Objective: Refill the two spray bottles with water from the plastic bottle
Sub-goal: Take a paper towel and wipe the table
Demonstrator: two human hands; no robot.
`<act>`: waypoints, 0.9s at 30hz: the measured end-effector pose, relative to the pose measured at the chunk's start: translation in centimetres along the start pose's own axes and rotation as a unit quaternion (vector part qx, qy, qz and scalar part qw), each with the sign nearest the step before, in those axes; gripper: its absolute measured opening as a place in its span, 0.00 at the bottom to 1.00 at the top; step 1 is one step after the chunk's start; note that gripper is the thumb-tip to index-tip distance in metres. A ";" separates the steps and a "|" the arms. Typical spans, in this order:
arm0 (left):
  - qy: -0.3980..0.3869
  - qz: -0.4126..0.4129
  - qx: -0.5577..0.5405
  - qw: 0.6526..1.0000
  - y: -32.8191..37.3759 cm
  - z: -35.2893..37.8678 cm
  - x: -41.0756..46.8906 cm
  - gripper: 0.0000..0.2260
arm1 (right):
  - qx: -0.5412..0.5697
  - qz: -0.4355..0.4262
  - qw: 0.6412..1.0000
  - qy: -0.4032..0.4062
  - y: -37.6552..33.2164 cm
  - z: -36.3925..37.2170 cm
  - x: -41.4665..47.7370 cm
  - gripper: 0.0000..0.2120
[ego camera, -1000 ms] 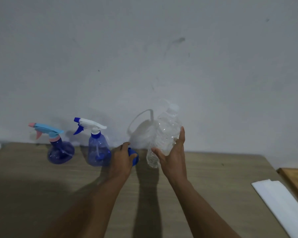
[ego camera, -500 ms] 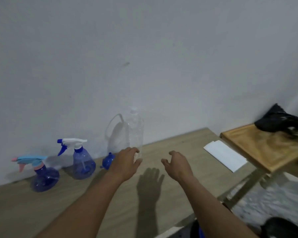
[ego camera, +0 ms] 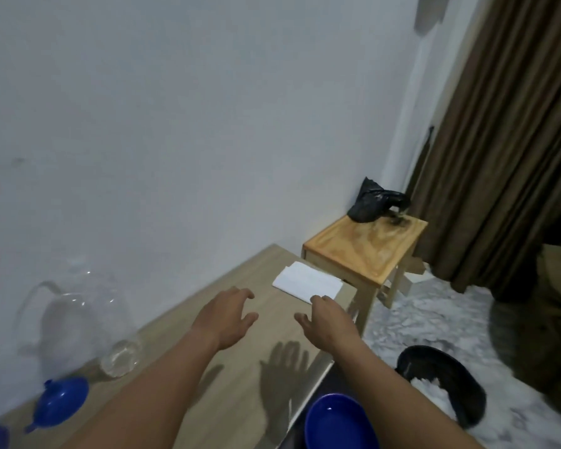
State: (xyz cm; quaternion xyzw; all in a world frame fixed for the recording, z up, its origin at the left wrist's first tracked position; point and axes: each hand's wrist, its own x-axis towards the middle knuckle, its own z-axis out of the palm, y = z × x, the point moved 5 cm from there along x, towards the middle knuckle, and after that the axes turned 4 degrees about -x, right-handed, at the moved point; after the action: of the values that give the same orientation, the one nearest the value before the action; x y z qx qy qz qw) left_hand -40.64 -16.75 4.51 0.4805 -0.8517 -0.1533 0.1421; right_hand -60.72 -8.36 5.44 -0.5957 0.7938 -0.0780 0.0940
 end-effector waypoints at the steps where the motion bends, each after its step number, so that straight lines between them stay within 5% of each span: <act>1: -0.008 0.004 0.000 1.000 0.5 0.9 1.4 0.21 | -0.008 0.007 1.000 0.003 1.2 0.0 0.9 0.23; 14: -0.071 0.010 0.011 0.997 2.2 12.7 17.5 0.19 | -0.026 -0.016 0.999 -0.015 10.1 6.4 14.4 0.20; 27: -0.021 0.065 0.056 0.996 0.7 16.7 20.1 0.07 | -0.098 -0.060 0.993 0.014 10.2 10.9 16.1 0.15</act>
State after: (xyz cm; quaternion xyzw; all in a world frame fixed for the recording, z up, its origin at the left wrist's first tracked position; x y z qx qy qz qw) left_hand -57.73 -31.64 -8.55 0.4283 -0.8910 -0.1060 0.1069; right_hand -71.96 -21.11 -8.49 -0.6473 0.7619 -0.0134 0.0192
